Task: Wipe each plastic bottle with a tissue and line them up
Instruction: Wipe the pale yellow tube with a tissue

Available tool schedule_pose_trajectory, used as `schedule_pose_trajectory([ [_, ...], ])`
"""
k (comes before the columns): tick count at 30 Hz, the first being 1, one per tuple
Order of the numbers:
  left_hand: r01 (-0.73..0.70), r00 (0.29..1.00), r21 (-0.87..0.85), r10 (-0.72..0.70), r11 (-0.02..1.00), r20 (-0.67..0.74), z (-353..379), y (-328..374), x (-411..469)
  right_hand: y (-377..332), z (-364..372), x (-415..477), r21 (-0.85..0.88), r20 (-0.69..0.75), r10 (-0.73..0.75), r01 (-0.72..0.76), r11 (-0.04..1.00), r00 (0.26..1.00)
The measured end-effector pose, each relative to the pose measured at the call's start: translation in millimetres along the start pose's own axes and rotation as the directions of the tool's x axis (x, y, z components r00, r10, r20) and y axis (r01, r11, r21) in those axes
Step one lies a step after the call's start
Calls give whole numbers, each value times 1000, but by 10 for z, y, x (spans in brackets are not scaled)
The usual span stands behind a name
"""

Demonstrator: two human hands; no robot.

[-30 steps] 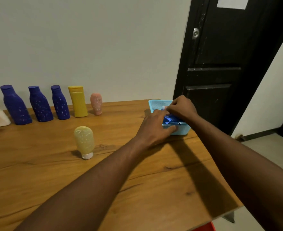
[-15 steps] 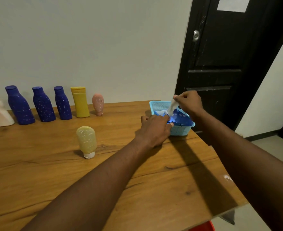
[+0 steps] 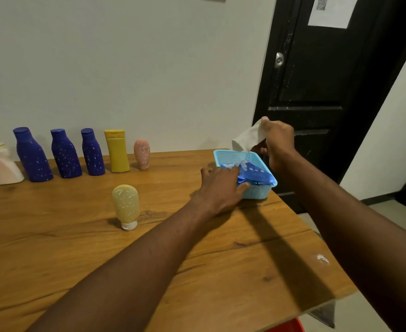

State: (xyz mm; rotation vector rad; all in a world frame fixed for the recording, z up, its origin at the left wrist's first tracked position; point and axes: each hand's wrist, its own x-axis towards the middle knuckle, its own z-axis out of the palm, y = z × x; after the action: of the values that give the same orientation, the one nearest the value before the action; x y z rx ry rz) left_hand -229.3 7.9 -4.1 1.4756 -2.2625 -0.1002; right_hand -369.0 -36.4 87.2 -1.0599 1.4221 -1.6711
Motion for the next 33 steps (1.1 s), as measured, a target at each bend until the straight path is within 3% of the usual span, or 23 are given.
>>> schedule_pose_trajectory([
  [3,-1,993,-129,-14,992,-118,-106,7,-95,-13,41,-124,48,40,53,-55,997,998],
  [5,20,978,-365,-94,931,-185,-218,24,-192,-27,56,-263,108,93,69,-79,991,993],
  [9,157,920,-767,-375,622,-115,-540,39,-420,-35,87,-610,181,173,42,-73,981,984],
  [12,157,909,-930,-417,332,5,-728,24,-586,-25,84,-897,170,237,21,-62,984,971],
  [15,139,885,-960,-466,242,10,-902,-2,-786,17,70,-1189,149,317,-16,-33,988,948],
  [19,127,854,-948,-518,293,-46,-1084,-83,-1048,73,48,-1532,89,411,-32,-5,996,911],
  [22,131,887,-883,-452,451,-99,-1197,-188,-1250,98,62,-1735,5,460,-49,52,999,887],
  [25,163,917,-795,-387,585,-97,-1309,-290,-1448,96,122,-1882,-129,501,-133,226,966,855],
  [29,167,912,-711,-382,683,-153,-1367,-472,-1621,124,237,-2022,-294,529,-276,478,827,803],
  [33,147,902,-628,-363,765,-232,-1426,-593,-1762,126,329,-2132,-214,515,-272,429,878,813],
])
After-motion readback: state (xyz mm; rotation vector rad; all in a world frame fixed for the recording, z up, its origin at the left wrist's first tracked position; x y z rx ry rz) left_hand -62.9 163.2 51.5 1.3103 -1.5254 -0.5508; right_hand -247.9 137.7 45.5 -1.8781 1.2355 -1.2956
